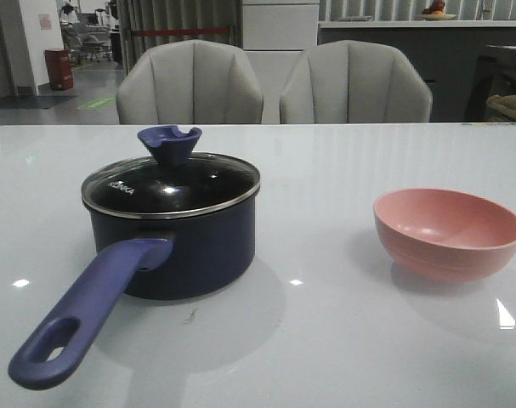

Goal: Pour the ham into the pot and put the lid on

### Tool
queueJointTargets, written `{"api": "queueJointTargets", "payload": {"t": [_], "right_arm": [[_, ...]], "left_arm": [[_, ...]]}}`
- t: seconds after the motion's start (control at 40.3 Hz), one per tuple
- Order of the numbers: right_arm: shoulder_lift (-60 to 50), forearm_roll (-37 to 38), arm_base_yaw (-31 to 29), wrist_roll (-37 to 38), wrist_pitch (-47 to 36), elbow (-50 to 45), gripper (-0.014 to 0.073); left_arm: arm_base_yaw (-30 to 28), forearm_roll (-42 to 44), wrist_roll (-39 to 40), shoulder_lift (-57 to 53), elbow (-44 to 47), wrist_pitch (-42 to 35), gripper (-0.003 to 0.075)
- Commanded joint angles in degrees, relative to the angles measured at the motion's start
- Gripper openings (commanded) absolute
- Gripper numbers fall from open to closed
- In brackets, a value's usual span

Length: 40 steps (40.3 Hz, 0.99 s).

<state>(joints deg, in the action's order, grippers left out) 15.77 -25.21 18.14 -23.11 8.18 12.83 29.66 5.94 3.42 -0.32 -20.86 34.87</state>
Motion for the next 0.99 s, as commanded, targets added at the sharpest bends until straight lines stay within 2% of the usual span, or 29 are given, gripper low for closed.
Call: {"api": "queueJointTargets", "payload": {"t": [0.0, 0.174, 0.522, 0.745, 0.969], "right_arm": [[0.37, -0.44, 0.05, -0.61, -4.05, 1.7, 0.0152], [0.37, -0.44, 0.05, -0.61, -4.05, 1.7, 0.0152], [0.37, -0.44, 0.05, -0.61, -4.05, 1.7, 0.0152], [0.37, -0.44, 0.05, -0.61, -4.05, 1.7, 0.0152], [0.37, -0.44, 0.05, -0.61, -4.05, 1.7, 0.0152]], "left_arm": [[0.37, 0.12, 0.52, 0.22, -1.31, -4.69, 0.0133], [-1.73, 1.39, 0.52, 0.22, 3.32, -15.91, 0.0133], [-20.91, -4.97, 0.52, 0.22, 18.21, -38.12, 0.0133], [-26.78, -6.76, 0.68, 0.22, 22.35, -40.05, 0.0133], [-27.06, -6.76, 0.68, 0.22, 22.35, -39.53, 0.0133]]}}
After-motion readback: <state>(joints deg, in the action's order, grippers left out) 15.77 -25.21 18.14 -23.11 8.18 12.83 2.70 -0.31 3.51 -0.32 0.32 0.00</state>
